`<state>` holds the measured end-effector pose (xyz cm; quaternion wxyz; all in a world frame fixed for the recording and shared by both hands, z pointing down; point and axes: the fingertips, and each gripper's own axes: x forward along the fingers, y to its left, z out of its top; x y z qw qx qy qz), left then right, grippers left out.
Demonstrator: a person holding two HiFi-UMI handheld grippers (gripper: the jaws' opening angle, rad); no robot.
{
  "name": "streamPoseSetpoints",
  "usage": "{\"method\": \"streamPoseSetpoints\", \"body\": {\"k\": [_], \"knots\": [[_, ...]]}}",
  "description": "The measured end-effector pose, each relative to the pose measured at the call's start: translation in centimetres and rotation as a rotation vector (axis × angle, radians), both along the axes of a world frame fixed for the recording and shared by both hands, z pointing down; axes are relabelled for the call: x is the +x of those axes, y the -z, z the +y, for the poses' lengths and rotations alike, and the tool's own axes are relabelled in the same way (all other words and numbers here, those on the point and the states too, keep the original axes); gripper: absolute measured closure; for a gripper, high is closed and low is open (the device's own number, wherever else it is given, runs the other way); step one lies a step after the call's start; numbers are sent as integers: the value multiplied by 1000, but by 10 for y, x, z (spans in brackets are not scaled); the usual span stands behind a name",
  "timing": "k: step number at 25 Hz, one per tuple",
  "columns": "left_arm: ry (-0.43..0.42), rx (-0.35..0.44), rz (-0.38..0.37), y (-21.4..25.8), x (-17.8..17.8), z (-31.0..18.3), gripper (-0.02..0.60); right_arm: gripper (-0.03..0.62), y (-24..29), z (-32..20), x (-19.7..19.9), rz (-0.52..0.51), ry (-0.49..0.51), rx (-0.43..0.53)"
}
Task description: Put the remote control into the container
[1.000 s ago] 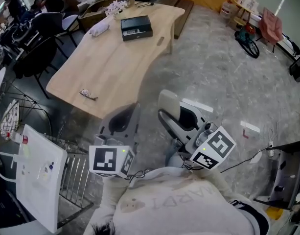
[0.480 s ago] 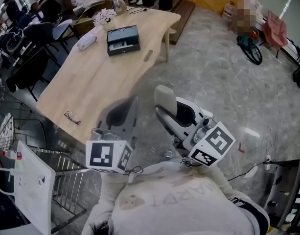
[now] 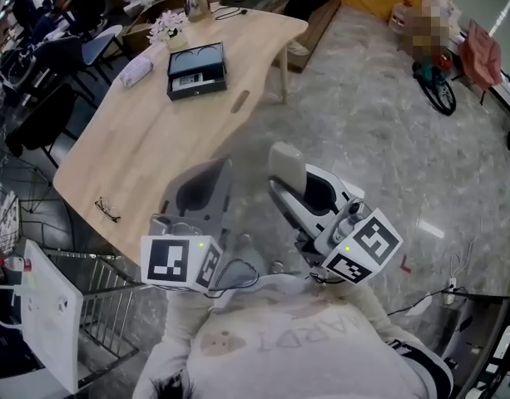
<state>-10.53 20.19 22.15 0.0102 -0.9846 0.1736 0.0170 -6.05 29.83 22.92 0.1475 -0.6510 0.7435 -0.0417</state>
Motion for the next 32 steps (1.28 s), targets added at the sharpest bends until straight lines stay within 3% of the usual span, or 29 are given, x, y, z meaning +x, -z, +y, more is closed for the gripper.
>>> {"method": "streamPoseSetpoints", "body": {"k": [8, 14, 19, 23, 32], "knots": [[-16, -9, 5, -17, 65, -52, 581, 474, -13, -45, 59, 11, -28, -16], [22, -9, 46, -10, 112, -121, 581, 474, -8, -118, 110, 37, 6, -28], [129, 7, 34, -10, 119, -201, 581, 474, -1, -204, 130, 49, 105, -27], [163, -1, 36, -16, 119, -251, 581, 474, -5, -257, 134, 54, 147, -27], [203, -75, 44, -38, 123, -309, 581, 474, -20, -313, 147, 54, 173, -87]]}}
